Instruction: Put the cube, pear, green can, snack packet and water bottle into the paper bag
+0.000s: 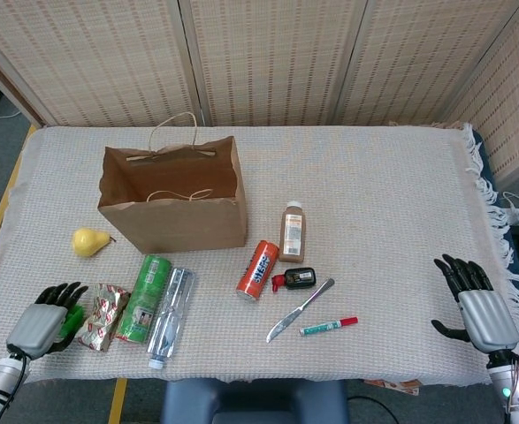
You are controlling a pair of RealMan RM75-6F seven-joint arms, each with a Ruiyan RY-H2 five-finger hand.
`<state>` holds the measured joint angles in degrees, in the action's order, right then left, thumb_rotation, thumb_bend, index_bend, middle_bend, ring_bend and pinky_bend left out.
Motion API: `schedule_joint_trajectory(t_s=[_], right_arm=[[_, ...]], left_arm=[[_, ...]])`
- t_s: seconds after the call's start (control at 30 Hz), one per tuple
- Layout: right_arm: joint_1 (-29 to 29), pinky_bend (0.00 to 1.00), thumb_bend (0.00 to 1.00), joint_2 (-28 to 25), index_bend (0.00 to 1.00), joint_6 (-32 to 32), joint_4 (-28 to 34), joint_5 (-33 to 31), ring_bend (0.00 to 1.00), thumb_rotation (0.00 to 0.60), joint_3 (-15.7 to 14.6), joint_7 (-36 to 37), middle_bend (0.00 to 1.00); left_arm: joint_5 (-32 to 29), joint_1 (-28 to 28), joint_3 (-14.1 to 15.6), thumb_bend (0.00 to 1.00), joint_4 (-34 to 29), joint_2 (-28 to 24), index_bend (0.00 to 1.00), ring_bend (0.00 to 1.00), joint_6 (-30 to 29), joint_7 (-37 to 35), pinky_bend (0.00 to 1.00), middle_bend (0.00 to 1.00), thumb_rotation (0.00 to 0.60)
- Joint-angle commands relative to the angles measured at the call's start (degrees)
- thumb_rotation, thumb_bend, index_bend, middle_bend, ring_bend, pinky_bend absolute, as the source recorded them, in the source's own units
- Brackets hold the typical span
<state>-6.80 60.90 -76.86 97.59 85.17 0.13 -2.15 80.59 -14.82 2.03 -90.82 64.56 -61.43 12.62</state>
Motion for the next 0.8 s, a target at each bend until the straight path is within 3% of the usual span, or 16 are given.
schedule_joint_trajectory(t_s=[0.03, 0.5, 0.8], right_arm=[[-0.1, 0.0, 0.06, 0.0, 0.0, 0.1, 0.1, -0.1, 0.0, 0.6, 0.0, -0.1, 0.0], [-0.3, 0.0, 0.06, -0.3, 0.0, 1.2, 0.7, -1.0, 0.0, 0.6, 0.0, 0.7, 0.0], [-0.4, 0.0, 0.06, -0.5, 0.0, 1.7, 1.2, -1.5, 0.0, 0.6, 0.1, 1.0, 0.0]], left_arm=[[-1.2, -0.5, -0.3, 0.38, 1.2, 1.3, 0.02, 0.0, 0.8, 0.6, 0.09, 0.0, 0.6], [-1.3, -1.3, 1.1, 0.39, 1.7, 2.1, 0.02, 0.0, 1.7, 1.8, 0.12, 0.0, 0.6], [-3.3, -2.5, 0.5, 0.39, 4.9, 4.0, 0.15, 0.03, 3.2, 2.1, 0.2, 0.0, 0.6]])
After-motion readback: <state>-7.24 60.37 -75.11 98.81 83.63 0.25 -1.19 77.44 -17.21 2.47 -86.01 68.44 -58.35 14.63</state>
